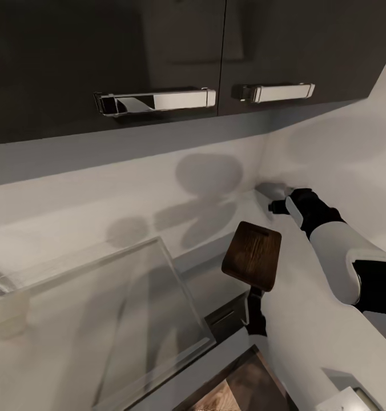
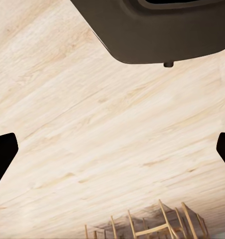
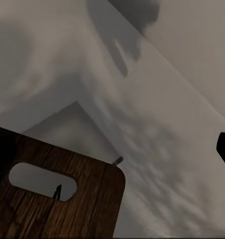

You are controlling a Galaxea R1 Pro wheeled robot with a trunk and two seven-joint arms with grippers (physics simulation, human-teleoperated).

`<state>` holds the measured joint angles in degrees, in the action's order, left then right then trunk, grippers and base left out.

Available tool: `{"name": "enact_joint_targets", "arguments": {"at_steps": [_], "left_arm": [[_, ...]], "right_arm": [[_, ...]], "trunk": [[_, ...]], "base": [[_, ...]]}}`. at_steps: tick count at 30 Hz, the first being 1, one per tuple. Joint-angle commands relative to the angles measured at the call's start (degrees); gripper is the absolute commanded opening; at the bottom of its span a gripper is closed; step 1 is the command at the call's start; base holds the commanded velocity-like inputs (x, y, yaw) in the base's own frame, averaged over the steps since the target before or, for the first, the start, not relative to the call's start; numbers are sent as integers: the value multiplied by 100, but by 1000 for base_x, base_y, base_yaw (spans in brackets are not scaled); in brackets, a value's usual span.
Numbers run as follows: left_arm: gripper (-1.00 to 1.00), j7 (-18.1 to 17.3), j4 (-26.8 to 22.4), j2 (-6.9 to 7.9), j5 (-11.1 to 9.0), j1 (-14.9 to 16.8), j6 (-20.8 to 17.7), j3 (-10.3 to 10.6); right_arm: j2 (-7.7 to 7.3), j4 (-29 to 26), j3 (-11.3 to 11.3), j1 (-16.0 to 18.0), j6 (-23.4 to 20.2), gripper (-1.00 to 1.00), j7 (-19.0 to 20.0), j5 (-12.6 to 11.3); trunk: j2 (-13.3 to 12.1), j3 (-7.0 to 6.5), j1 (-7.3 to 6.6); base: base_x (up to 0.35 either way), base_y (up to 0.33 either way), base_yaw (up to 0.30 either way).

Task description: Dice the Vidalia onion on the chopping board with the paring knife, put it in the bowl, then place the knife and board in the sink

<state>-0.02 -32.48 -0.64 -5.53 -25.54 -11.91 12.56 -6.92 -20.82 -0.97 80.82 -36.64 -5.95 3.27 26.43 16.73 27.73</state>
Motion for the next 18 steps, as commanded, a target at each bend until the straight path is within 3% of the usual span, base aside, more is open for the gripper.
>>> {"name": "enact_joint_targets", "arguments": {"at_steps": [1, 18], "left_arm": [[100, 2, -21, 3, -57, -4, -39, 10], [100, 2, 66, 3, -62, -4, -39, 10]], "right_arm": [[1, 22, -11, 4, -29, 100, 5, 33], [-2, 43, -13, 4, -19, 100, 6, 33]], "trunk": [[10, 18, 3], [10, 176, 3]], "base": [[0, 0, 0], [0, 0, 0]]}}
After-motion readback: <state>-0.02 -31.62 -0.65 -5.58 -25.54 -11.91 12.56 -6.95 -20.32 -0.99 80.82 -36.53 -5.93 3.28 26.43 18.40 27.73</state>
